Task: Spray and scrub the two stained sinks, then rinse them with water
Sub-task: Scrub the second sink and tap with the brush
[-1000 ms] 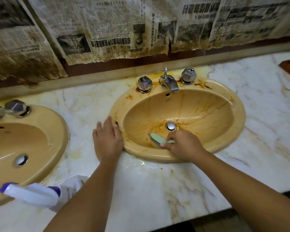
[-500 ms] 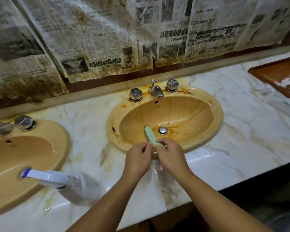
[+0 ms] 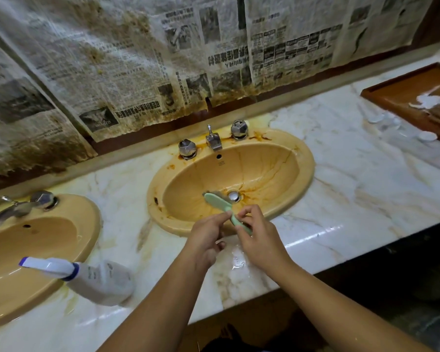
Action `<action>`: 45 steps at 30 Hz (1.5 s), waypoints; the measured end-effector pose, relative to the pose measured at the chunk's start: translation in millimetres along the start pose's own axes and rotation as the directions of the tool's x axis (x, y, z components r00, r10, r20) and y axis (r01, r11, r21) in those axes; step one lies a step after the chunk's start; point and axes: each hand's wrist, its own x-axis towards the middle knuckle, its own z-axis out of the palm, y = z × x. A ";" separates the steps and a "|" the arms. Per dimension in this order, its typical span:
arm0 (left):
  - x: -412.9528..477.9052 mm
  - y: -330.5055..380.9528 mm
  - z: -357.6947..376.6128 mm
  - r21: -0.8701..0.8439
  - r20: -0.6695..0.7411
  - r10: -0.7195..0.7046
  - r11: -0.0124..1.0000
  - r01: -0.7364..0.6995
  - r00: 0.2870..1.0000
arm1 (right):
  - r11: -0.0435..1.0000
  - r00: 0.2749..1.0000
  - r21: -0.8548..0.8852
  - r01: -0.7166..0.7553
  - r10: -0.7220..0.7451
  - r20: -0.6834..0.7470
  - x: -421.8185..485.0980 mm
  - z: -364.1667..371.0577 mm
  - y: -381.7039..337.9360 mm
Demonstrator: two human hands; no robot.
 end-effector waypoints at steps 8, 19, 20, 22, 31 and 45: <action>17.2 4.8 9.7 0.111 -0.015 0.111 0.988 -0.109 0.994 | 0.998 0.999 -0.063 -0.016 0.019 0.045 -0.5 -8.2 25.6; 106.3 48.7 -25.3 0.934 0.164 0.322 0.255 -0.252 0.933 | 0.901 0.942 -0.412 -0.137 -0.010 -0.334 15.8 5.0 68.6; 114.6 53.0 -27.8 0.955 0.229 0.289 0.116 -0.271 0.929 | 0.886 0.938 -0.429 -0.175 0.018 -0.346 17.2 10.7 69.0; 135.9 60.5 -32.6 0.932 0.364 0.178 -0.065 -0.358 0.914 | 0.819 0.934 -0.513 -0.257 0.075 -0.349 20.6 22.8 68.8; 222.1 56.3 -29.6 0.636 0.675 -0.301 -0.225 -0.738 0.674 | 0.605 0.926 -0.707 -0.366 0.162 -0.341 33.2 41.4 61.6; 250.5 51.5 -24.5 0.697 0.659 -0.425 0.035 -0.717 0.620 | 0.570 0.921 -0.738 -0.360 0.092 -0.379 37.7 43.1 59.8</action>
